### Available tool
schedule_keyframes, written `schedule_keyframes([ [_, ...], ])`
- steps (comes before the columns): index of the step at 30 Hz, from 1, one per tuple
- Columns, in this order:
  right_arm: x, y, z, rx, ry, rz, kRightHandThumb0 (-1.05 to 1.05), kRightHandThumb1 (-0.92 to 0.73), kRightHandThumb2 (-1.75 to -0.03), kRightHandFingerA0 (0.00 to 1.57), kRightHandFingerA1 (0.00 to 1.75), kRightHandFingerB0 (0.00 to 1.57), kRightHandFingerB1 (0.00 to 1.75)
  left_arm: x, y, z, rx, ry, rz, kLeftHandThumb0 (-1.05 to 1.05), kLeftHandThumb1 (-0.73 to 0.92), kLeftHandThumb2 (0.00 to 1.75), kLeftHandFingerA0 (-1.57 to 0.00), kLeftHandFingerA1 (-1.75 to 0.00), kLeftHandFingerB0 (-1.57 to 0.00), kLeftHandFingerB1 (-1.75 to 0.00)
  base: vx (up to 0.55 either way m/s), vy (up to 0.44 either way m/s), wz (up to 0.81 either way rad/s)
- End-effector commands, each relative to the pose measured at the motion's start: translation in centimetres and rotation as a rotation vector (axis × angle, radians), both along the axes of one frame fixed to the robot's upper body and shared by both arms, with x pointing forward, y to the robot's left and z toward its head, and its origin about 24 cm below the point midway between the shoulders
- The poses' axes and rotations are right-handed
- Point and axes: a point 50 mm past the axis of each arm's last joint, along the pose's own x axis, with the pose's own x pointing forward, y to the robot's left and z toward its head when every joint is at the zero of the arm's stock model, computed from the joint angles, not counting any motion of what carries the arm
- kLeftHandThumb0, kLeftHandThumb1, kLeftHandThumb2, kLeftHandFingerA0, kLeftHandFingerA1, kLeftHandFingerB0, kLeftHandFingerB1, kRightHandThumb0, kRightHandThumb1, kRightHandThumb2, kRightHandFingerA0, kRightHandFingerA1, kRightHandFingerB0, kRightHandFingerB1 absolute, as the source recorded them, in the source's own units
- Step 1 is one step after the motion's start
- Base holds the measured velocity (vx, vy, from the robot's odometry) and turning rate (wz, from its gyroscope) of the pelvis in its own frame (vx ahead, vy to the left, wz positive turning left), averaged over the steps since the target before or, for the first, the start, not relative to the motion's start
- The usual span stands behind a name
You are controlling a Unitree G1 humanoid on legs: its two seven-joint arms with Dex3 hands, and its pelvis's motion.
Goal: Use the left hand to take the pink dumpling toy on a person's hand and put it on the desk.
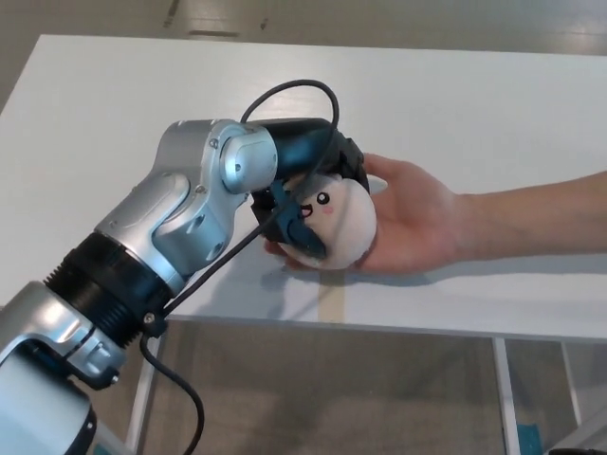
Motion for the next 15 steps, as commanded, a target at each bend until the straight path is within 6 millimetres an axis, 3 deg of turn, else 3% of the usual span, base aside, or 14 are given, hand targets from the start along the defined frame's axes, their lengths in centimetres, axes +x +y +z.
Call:
schedule_keyframes([
  [1,-0.29,-0.34,-0.06,-0.008,0.017,-0.002,-0.19,-0.67,-0.60,0.76,0.49,0.56,0.43,-0.18,-0.07,-0.20,-0.038,-0.078,-0.031,-0.20,0.78,0.65,-0.65,-1.48,-0.86,-0.72,0.00,0.000,0.00],
  [5,-0.30,-0.31,-0.07,-0.007,0.015,-0.006,-0.20,-0.68,-0.60,0.76,0.49,0.57,0.43,-0.16,0.01,-0.11,-0.040,-0.113,-0.030,-0.22,0.78,0.65,-0.66,-1.51,-0.82,-0.83,0.00,0.000,0.00],
  [9,-0.26,-0.33,-0.04,-0.009,0.015,-0.004,-0.20,-0.67,-0.59,0.77,0.49,0.57,0.43,-0.15,0.10,-0.03,-0.044,-0.121,-0.032,-0.22,0.79,0.66,-0.68,-1.44,-0.83,-0.56,0.00,0.000,0.00],
  [15,-0.18,-0.26,-0.02,-0.005,0.012,-0.007,-0.20,-0.69,-0.60,0.76,0.49,0.56,0.43,-0.05,0.10,0.02,-0.044,-0.126,-0.029,-0.23,0.80,0.65,-0.75,-1.34,-0.81,-0.52,0.00,0.000,0.00],
])
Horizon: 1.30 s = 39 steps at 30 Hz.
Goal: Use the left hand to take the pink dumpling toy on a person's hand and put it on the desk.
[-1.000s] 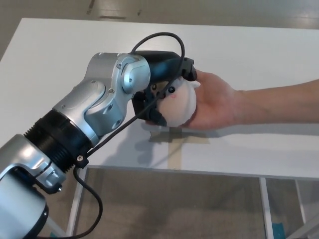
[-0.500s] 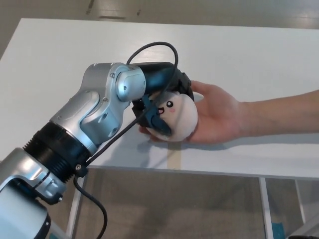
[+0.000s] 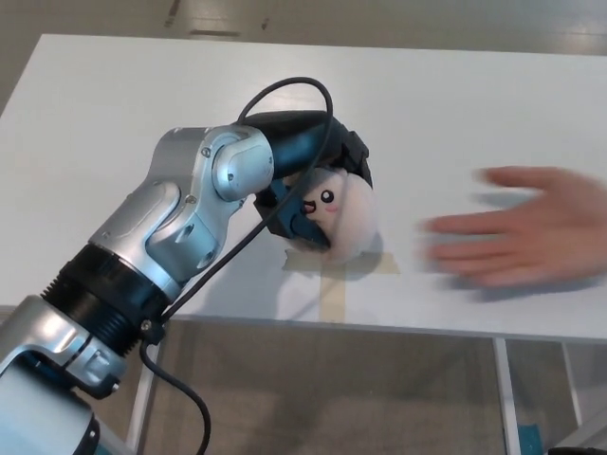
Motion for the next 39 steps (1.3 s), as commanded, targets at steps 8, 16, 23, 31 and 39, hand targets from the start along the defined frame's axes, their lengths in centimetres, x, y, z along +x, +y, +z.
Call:
schedule_keyframes([
  [8,-0.2,-0.3,0.0,0.002,0.012,-0.007,-0.21,-0.69,-0.60,0.76,0.49,0.55,0.42,0.0,0.1,-0.2,0.001,-0.029,-0.005,-0.24,0.78,0.66,-0.74,-1.38,-0.84,-0.59,0.00,0.000,0.00],
  [16,-0.3,-0.3,-0.1,-0.002,0.018,-0.003,-0.21,-0.69,-0.60,0.76,0.49,0.55,0.42,0.0,0.0,-0.1,0.001,-0.030,-0.004,-0.23,0.78,0.66,-0.69,-1.44,-0.84,-0.59,0.00,0.000,0.00],
  [23,-0.3,-0.3,-0.1,0.009,0.018,0.007,-0.22,-0.69,-0.60,0.74,0.48,0.55,0.42,0.0,0.0,0.0,-0.003,-0.034,-0.007,-0.23,0.78,0.66,-0.68,-1.46,-0.85,-0.65,0.00,0.000,0.00],
  [31,-0.2,-0.2,-0.1,0.025,0.026,0.005,-0.22,-0.69,-0.60,0.74,0.48,0.56,0.42,-0.3,0.6,2.2,-0.029,-0.069,-0.017,-0.23,0.78,0.66,-0.71,-1.43,-0.83,-0.56,0.00,0.000,0.00],
  [39,-0.1,-0.3,0.0,0.036,0.023,0.000,-0.21,-0.68,-0.60,0.75,0.49,0.58,0.43,-1.6,3.2,7.8,-0.163,-0.218,-0.060,-0.22,0.79,0.63,-0.71,-1.39,-0.82,-0.78,0.00,0.000,0.00],
])
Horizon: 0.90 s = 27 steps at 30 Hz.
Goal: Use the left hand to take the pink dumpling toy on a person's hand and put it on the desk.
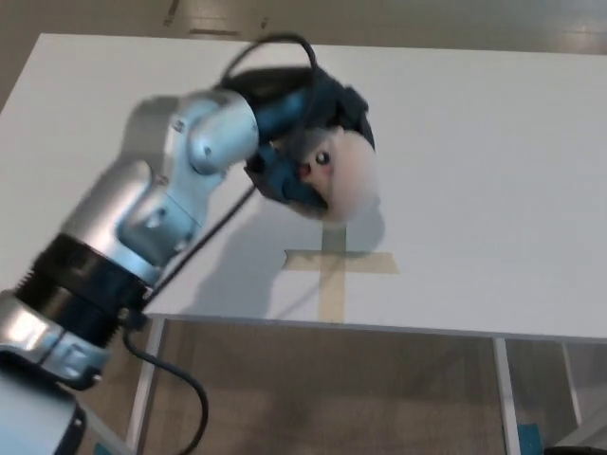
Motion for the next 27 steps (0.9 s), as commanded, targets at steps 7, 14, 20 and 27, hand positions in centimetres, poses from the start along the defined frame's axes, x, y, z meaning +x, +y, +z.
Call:
schedule_keyframes([
  [7,-0.5,-0.5,-0.2,0.011,0.027,-0.011,-0.21,-0.68,-0.59,0.75,0.49,0.58,0.44,-1.7,6.8,6.7,-0.140,-0.200,-0.005,-0.23,0.79,0.63,-0.85,-1.05,-0.86,-0.60,0.00,0.000,0.00],
  [14,-0.8,-0.6,-0.3,0.002,0.037,-0.002,-0.21,-0.68,-0.60,0.75,0.49,0.57,0.43,-1.6,10.5,5.9,-0.102,-0.182,0.089,-0.23,0.78,0.64,-0.81,-1.14,-0.83,-0.73,0.00,0.000,0.00],
  [20,-1.0,-0.6,-0.4,0.006,0.043,-0.003,-0.23,-0.68,-0.60,0.75,0.49,0.57,0.43,-1.3,13.3,3.4,-0.040,-0.124,0.178,-0.22,0.78,0.64,-0.75,-1.20,-0.83,-0.70,0.00,0.000,0.00],
  [27,-0.8,-0.5,-0.3,0.014,0.034,-0.009,-0.23,-0.68,-0.60,0.75,0.49,0.57,0.43,-0.2,15.5,0.3,0.039,-0.114,0.284,-0.23,0.78,0.63,-0.67,-1.31,-0.77,-0.83,0.00,0.000,0.00],
])
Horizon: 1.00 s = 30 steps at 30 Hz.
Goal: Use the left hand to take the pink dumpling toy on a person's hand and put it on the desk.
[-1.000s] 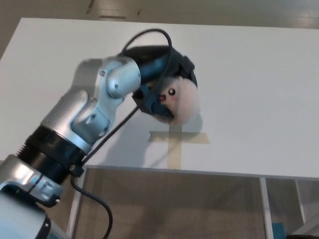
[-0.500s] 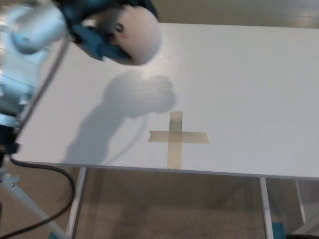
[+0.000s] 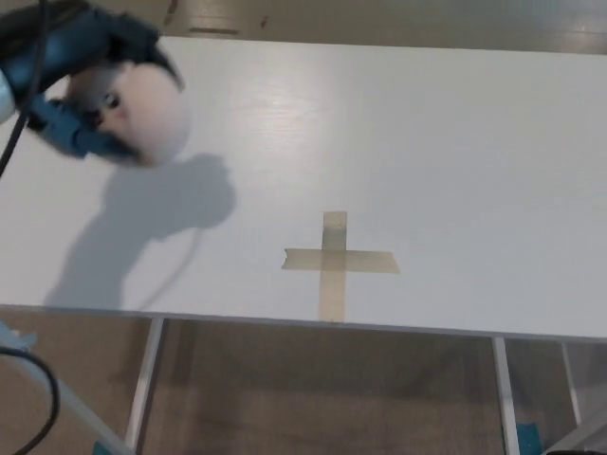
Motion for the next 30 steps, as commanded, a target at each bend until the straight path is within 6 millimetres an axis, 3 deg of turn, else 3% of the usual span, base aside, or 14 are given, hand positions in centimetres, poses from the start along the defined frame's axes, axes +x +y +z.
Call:
schedule_keyframes([
  [1,-0.5,-0.1,-0.3,0.012,0.018,-0.014,-0.23,-0.68,-0.60,0.75,0.49,0.57,0.43,0.5,1.0,-1.7,0.057,-0.032,0.039,-0.23,0.78,0.63,-0.67,-1.31,-0.77,-0.83,0.00,0.000,0.00],
  [5,-0.5,-0.2,-0.2,0.008,0.018,-0.005,-0.23,-0.68,-0.60,0.75,0.49,0.57,0.43,1.1,1.6,-3.6,0.047,-0.015,0.079,-0.22,0.78,0.63,-0.63,-1.40,-0.80,-0.78,0.00,0.000,0.00],
  [6,-0.5,-0.2,-0.2,0.008,0.017,-0.004,-0.24,-0.68,-0.60,0.75,0.49,0.58,0.43,1.1,1.6,-4.1,0.056,-0.006,0.089,-0.22,0.77,0.64,-0.62,-1.44,-0.82,-0.55,0.00,0.000,0.00],
  [13,-0.4,-0.1,-0.2,0.005,0.015,0.009,-0.23,-0.68,-0.60,0.75,0.49,0.58,0.43,1.2,1.4,-7.7,0.162,0.074,0.133,-0.22,0.75,0.64,-0.61,-1.42,-0.60,-0.43,0.00,0.000,0.00],
  [17,-0.5,-0.1,-0.2,0.002,0.015,0.007,-0.22,-0.68,-0.60,0.75,0.49,0.58,0.43,1.1,1.3,-8.8,0.181,0.098,0.131,-0.24,0.74,0.63,-0.68,-1.29,-0.63,-0.43,0.00,0.000,0.00],
  [19,-0.2,-0.1,-0.1,0.000,0.010,0.006,-0.22,-0.68,-0.60,0.75,0.49,0.57,0.43,0.9,1.0,-9.6,0.195,0.098,0.109,-0.20,0.72,0.61,-0.74,-1.03,-0.56,-0.39,0.00,0.000,0.00],
  [20,-0.2,-0.1,-0.1,-0.001,0.011,0.006,-0.22,-0.69,-0.60,0.76,0.49,0.57,0.43,0.8,1.0,-9.8,0.200,0.111,0.102,-0.28,0.70,0.61,-0.75,-0.68,-0.35,-0.32,0.00,0.000,0.00],
  [22,-0.2,-0.1,-0.1,-0.002,0.011,0.006,-0.22,-0.69,-0.60,0.76,0.49,0.57,0.43,0.8,1.0,-10.0,0.204,0.120,0.096,-0.28,0.70,0.61,-0.75,-0.68,-0.35,-0.32,0.00,0.000,0.00],
  [23,-0.2,-0.1,-0.1,-0.001,0.011,0.006,-0.22,-0.69,-0.60,0.76,0.49,0.57,0.43,0.7,1.0,-10.1,0.221,0.146,0.096,-0.47,0.56,0.67,-0.18,-0.36,-0.15,-0.33,0.00,0.000,0.00],
  [24,-0.2,-0.1,-0.1,-0.001,0.010,0.005,-0.22,-0.69,-0.60,0.76,0.49,0.57,0.43,0.7,1.0,-10.2,0.233,0.164,0.096,-0.47,0.56,0.67,-0.18,-0.36,-0.15,-0.33,0.00,0.000,0.00],
  [25,-0.1,-0.1,0.0,-0.001,0.008,0.007,-0.21,-0.69,-0.60,0.76,0.49,0.57,0.43,0.5,1.0,-10.3,0.248,0.200,0.110,-0.55,0.39,0.74,0.00,-0.19,-0.04,-0.26,0.00,0.000,0.00],
  [26,-0.1,-0.1,0.0,-0.003,0.009,0.008,-0.21,-0.68,-0.60,0.76,0.50,0.58,0.44,0.5,1.1,-10.3,0.240,0.230,0.128,-0.69,0.43,0.75,0.00,0.00,0.00,-0.07,0.00,0.000,0.00],
  [28,-0.1,-0.1,0.0,-0.005,0.010,0.010,-0.22,-0.69,-0.60,0.76,0.49,0.58,0.44,0.5,1.1,-10.4,0.221,0.282,0.159,-0.68,0.46,0.54,0.00,0.00,0.00,-0.11,0.00,0.000,0.00],
  [30,-0.1,-0.1,0.0,-0.003,0.010,0.009,-0.21,-0.68,-0.60,0.75,0.49,0.58,0.44,0.5,1.1,-10.3,0.206,0.305,0.174,-0.73,0.44,0.56,0.00,0.00,0.00,-0.06,0.00,0.000,0.00],
])
